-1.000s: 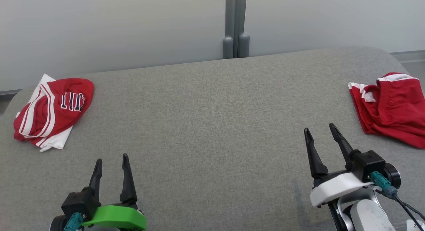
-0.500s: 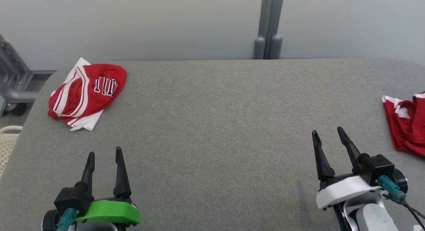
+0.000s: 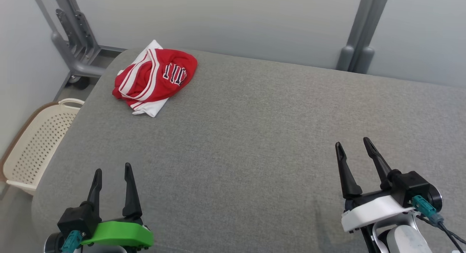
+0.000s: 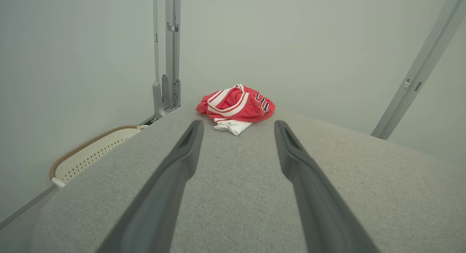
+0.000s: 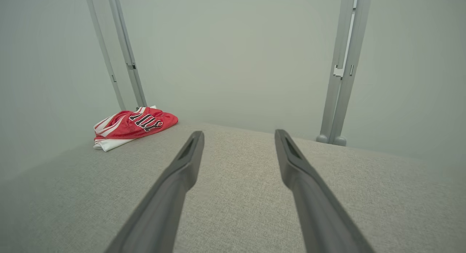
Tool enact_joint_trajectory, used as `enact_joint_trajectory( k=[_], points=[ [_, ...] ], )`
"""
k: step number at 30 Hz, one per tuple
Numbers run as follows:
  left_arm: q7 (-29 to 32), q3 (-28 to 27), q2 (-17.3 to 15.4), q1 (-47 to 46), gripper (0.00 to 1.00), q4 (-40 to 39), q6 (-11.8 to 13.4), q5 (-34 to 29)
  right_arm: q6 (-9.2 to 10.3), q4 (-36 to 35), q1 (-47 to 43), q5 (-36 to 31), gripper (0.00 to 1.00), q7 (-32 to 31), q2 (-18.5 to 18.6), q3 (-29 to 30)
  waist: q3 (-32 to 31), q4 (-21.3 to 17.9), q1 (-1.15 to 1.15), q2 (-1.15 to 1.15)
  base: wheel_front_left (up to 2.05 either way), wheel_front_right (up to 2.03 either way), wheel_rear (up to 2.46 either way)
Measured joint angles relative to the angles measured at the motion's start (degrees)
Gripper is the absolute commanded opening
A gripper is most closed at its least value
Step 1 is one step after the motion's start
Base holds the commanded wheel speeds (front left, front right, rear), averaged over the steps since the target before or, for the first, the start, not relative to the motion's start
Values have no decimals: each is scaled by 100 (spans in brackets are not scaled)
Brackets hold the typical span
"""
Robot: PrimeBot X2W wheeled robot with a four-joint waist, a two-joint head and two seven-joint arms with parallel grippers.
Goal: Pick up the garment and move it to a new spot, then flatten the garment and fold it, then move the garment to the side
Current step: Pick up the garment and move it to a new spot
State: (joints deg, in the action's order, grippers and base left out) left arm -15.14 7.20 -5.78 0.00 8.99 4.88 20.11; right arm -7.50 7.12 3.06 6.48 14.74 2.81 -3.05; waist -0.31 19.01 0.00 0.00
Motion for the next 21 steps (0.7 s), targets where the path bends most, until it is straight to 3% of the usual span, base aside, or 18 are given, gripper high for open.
enact_joint_trajectory(
  k=[10, 21],
  points=[
    [0, -5, 8, 2, 100, -10, 16, 45, 0, -63, -8, 60, 100, -30, -1, -137, 30, 474, 0, 0, 0, 0, 0],
    [0, -18, -57, -53, 100, -36, 4, 49, 0, -91, -10, 76, 100, -52, -1, -98, 76, 395, 0, 0, 0, 0, 0]
  ],
)
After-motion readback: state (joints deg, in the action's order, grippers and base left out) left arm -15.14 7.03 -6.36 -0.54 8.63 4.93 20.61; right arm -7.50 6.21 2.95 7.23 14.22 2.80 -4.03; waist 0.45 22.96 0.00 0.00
